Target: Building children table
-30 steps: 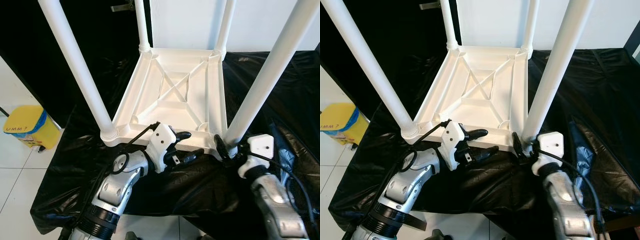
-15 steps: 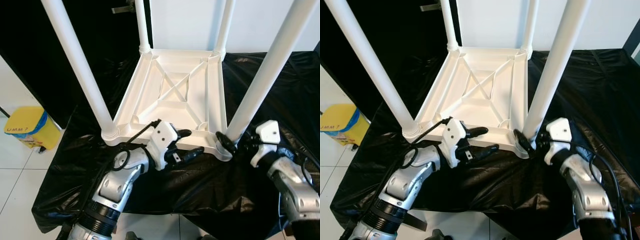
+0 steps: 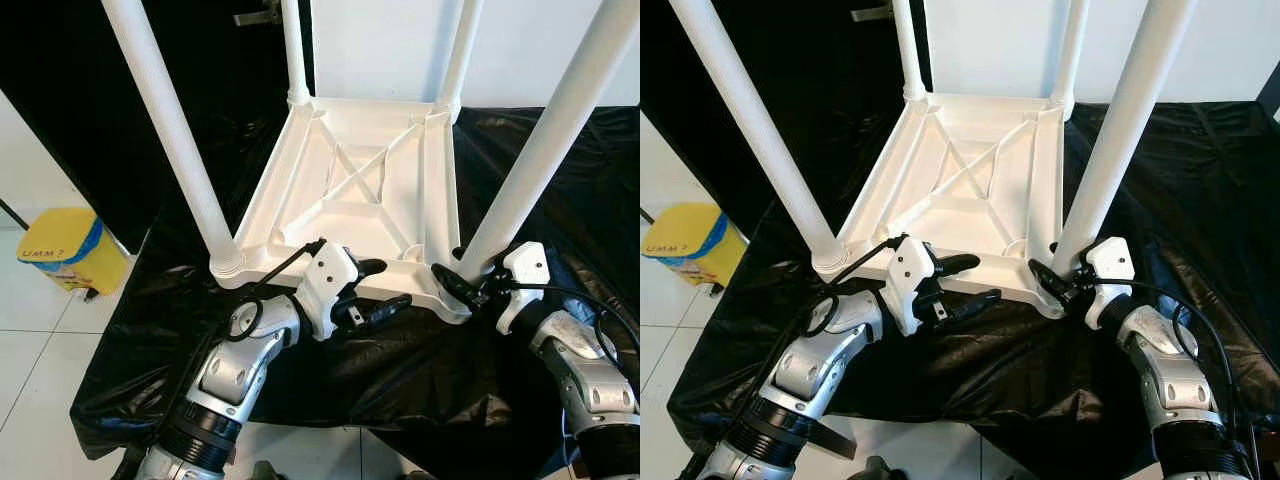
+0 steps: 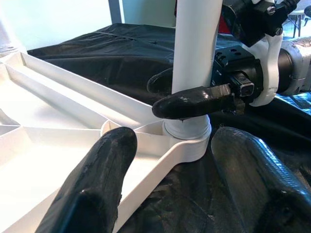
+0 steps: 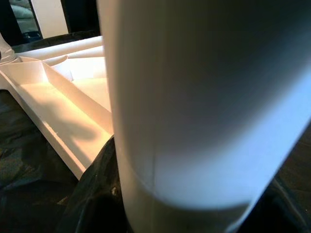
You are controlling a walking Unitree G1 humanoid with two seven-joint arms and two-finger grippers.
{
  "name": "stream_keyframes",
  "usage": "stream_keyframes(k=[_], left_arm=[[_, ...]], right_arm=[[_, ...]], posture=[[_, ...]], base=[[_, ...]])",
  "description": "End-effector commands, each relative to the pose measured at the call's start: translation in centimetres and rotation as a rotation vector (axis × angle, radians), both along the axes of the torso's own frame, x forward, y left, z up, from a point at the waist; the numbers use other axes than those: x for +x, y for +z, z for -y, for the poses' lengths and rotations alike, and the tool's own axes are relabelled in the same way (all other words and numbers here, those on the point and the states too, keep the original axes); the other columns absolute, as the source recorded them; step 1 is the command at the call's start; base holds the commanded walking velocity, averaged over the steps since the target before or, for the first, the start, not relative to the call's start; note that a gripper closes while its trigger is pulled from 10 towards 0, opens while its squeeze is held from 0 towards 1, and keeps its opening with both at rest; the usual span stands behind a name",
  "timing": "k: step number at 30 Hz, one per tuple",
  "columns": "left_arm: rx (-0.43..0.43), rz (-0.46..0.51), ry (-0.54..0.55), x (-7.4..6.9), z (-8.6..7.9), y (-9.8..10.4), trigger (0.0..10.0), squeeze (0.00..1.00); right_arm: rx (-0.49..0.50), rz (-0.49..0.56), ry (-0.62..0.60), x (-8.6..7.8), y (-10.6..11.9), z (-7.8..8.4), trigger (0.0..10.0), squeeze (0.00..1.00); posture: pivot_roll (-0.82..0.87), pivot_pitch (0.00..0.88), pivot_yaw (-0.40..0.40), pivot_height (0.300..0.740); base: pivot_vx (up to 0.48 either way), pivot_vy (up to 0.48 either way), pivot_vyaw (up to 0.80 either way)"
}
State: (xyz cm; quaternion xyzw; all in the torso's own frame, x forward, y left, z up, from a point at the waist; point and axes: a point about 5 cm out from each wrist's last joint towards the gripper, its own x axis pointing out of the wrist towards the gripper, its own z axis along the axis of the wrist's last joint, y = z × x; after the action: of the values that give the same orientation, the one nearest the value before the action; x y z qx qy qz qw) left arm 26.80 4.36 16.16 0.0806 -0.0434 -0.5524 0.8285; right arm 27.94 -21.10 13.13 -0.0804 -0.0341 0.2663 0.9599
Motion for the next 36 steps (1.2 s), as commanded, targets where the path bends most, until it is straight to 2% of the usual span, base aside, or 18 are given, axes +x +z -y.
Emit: stream_keyframes(k=[1,6,10,14,16,20,22,23,25,26,28,36], left_arm=[[0.018,0.005,0.028,0.1,-0.2,-0.3,10.0,0.00],[0.018,0.002,0.033,0.2,-0.3,-0.4,10.0,0.00],[0.018,0.002,0.040,0.4,-0.3,-0.5,10.0,0.00],[0.018,0.002,0.042,0.5,-0.3,-0.5,10.0,0.00],[0.015,0.004,0.045,0.6,-0.2,-0.5,10.0,0.00],[0.014,0.004,0.046,0.6,-0.2,-0.5,10.0,0.00],[0.008,0.005,0.050,0.6,-0.1,-0.5,10.0,0.00],[0.008,0.005,0.050,0.6,-0.1,-0.5,10.0,0.00],[0.004,0.007,0.053,0.6,0.0,-0.5,10.0,0.00],[0.004,0.007,0.053,0.6,0.0,-0.5,10.0,0.00],[0.004,0.007,0.056,0.5,0.0,-0.6,10.0,0.00],[0.004,0.007,0.055,0.5,-0.1,-0.6,10.0,0.00]], right_arm=[[0.008,-0.050,-0.048,-0.6,-1.4,-0.3,10.0,0.00],[0.031,-0.047,-0.146,-0.9,-1.9,-0.9,10.0,0.00],[0.065,-0.049,-0.305,-1.2,-2.4,-1.6,10.0,0.00],[0.069,-0.044,-0.342,-1.2,-2.3,-1.7,10.0,0.00],[0.089,-0.037,-0.456,-1.1,-2.4,-2.1,10.0,0.00],[0.101,-0.040,-0.491,-1.1,-2.5,-2.3,10.0,0.00],[0.115,-0.050,-0.608,-1.1,-2.9,-3.1,10.0,0.00],[0.115,-0.050,-0.608,-1.1,-2.9,-3.1,10.0,0.00],[0.136,-0.075,-0.728,-1.2,-3.4,-3.9,10.0,0.00],[0.136,-0.075,-0.728,-1.2,-3.4,-3.9,10.0,0.00],[0.159,-0.076,-0.727,-1.2,-3.4,-6.0,10.0,0.00],[0.149,-0.060,-0.712,-1.2,-3.1,-6.3,10.0,0.00]], posture=[[-0.09,0.039,0.023,0.740],[-0.08,0.032,0.024,0.740],[-0.09,0.026,0.024,0.740],[-0.09,0.026,0.024,0.740],[-0.09,0.019,0.017,0.740],[-0.09,0.018,0.015,0.740],[-0.09,0.011,0.007,0.740],[-0.09,0.011,0.007,0.740],[-0.09,0.009,0.003,0.740],[-0.09,0.009,0.003,0.740],[-0.08,0.008,0.003,0.740],[-0.09,0.003,0.010,0.740]], base=[[0.000,0.000,0.00],[0.000,0.000,0.00],[0.000,0.000,0.00],[0.000,0.000,0.00],[0.000,0.000,0.00],[0.000,0.000,0.00],[0.000,0.000,0.00],[0.000,0.000,0.00],[0.000,0.000,0.00],[0.000,0.000,0.00],[0.000,0.000,0.00],[0.000,0.000,0.00]])
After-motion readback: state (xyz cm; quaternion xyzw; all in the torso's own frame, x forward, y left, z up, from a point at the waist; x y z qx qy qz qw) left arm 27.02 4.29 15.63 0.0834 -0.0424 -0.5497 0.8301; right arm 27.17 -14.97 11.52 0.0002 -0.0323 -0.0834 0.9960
